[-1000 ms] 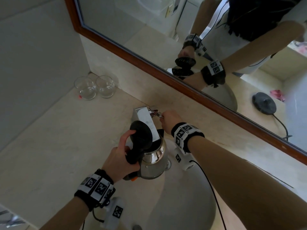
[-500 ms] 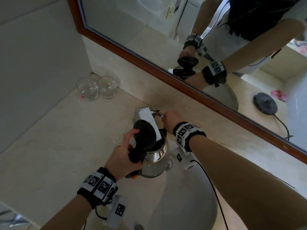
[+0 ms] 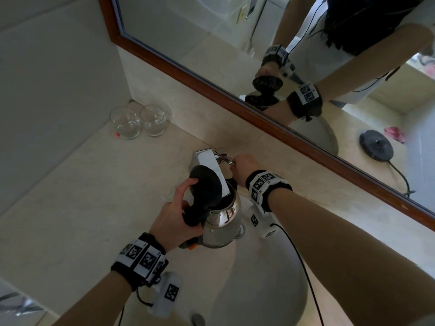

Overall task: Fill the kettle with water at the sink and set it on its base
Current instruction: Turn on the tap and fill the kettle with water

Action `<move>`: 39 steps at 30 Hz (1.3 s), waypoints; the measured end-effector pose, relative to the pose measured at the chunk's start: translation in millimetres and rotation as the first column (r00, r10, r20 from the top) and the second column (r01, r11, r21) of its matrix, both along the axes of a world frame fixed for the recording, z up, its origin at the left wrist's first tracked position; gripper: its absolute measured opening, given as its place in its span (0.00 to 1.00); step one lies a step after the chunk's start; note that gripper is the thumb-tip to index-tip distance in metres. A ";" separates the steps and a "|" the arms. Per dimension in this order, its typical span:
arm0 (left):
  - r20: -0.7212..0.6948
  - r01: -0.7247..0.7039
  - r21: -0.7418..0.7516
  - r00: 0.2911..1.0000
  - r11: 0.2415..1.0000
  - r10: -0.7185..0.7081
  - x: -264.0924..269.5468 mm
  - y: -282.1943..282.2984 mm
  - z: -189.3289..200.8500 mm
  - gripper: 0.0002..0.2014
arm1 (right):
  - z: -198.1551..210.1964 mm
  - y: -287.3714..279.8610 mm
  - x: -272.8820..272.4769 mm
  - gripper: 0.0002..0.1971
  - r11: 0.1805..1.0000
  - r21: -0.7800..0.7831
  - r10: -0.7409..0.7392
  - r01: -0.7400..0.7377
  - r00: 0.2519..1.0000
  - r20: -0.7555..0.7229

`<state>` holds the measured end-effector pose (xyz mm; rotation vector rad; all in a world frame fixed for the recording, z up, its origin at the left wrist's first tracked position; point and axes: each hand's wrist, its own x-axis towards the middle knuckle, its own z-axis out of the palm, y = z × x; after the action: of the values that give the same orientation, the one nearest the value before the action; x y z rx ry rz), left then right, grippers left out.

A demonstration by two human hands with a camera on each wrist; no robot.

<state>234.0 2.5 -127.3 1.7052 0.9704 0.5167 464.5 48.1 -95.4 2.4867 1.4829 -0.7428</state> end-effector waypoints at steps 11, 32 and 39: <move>-0.001 0.020 0.015 1.000 1.000 -0.020 -2.7 -1.1 0.9 0.56 | -2.0 1.2 -1.7 0.14 1.000 -0.019 -0.002 0.002 1.000 0.020; 0.036 -0.010 -0.045 0.999 0.999 0.012 -3.6 -3.4 -0.1 0.53 | 1.4 1.0 -1.0 0.13 0.999 -0.030 0.016 -0.015 1.000 0.014; 0.040 0.005 -0.035 0.999 0.999 -0.004 -4.0 -0.2 1.9 0.54 | 0.8 1.0 -2.0 0.13 1.000 -0.030 0.003 -0.002 1.000 0.016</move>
<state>229.9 2.4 -125.3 1.6593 0.9415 0.5262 462.6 49.1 -94.6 2.4626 1.4582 -0.7375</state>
